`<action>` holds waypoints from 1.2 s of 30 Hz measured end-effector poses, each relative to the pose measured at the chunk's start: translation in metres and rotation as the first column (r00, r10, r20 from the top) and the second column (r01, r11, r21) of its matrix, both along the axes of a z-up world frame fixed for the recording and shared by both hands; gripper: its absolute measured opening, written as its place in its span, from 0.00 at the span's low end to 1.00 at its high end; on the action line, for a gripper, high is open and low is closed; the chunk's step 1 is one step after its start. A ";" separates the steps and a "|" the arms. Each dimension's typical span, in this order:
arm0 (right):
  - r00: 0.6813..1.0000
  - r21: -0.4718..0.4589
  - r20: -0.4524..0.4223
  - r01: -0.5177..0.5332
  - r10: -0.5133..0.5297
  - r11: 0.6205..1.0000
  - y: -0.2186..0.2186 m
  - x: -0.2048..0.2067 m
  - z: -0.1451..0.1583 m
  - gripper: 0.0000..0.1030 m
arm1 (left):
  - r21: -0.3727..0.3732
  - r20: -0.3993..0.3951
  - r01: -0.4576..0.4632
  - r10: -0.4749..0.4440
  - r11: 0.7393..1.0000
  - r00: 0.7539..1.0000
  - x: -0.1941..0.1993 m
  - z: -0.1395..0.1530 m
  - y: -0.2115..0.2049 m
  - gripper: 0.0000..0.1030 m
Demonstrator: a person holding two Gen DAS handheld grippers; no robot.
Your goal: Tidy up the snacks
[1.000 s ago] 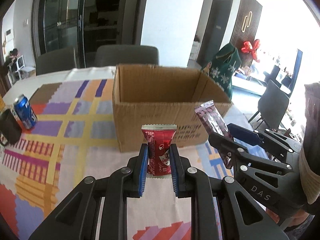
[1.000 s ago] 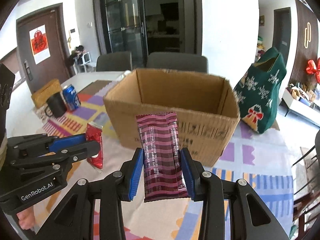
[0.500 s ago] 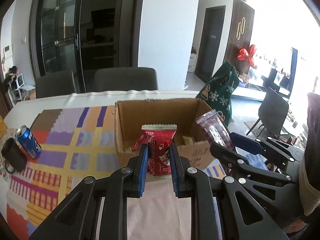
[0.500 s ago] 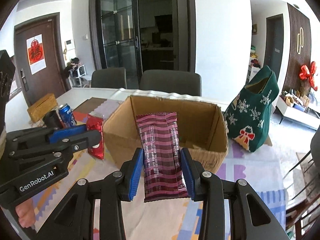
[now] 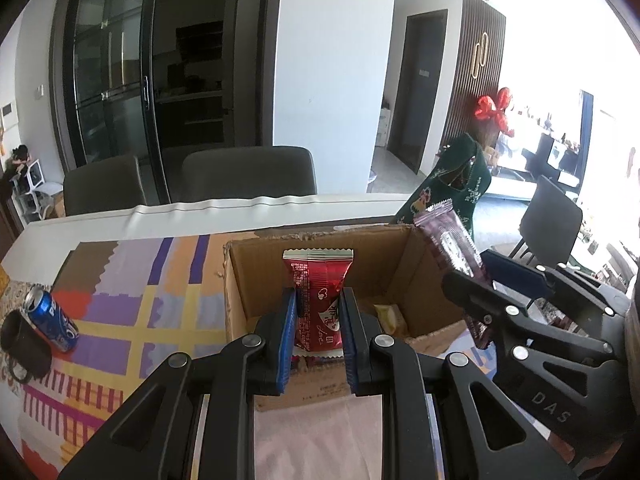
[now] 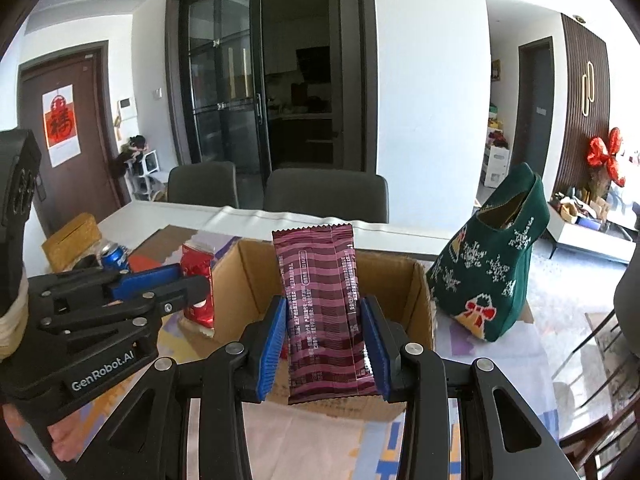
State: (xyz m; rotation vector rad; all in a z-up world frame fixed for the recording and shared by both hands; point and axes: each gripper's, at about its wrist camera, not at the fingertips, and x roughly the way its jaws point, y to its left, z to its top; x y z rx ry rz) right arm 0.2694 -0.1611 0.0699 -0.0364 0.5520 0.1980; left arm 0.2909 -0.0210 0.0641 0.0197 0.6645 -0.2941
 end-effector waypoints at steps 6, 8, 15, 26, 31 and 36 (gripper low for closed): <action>1.000 0.000 -0.008 0.015 -0.015 1.000 -0.004 0.016 -0.003 0.38 | 0.011 -0.010 0.006 -0.006 1.000 1.000 0.016 -0.005 -0.005 0.21; 1.000 -0.001 -0.011 0.019 -0.019 1.000 -0.004 0.020 -0.004 0.38 | 0.017 -0.016 0.007 -0.007 1.000 1.000 0.021 -0.008 -0.006 0.21; 1.000 0.001 -0.014 0.019 -0.019 1.000 -0.004 0.030 -0.007 0.43 | 0.047 -0.001 -0.026 0.026 0.999 1.000 0.029 -0.009 -0.006 0.39; 0.998 -0.018 0.017 0.067 -0.066 0.998 -0.004 0.017 -0.003 0.62 | 0.078 0.051 -0.076 0.072 0.994 0.996 0.008 -0.002 0.006 0.56; 0.996 -0.022 0.038 0.076 -0.075 0.997 -0.004 0.003 0.002 0.67 | 0.069 0.091 -0.092 0.085 0.993 0.992 -0.016 0.008 0.012 0.64; 0.994 -0.013 0.061 0.096 -0.095 0.995 -0.004 -0.020 0.006 0.73 | 0.066 0.123 -0.104 0.095 0.992 0.988 -0.042 0.017 0.016 0.72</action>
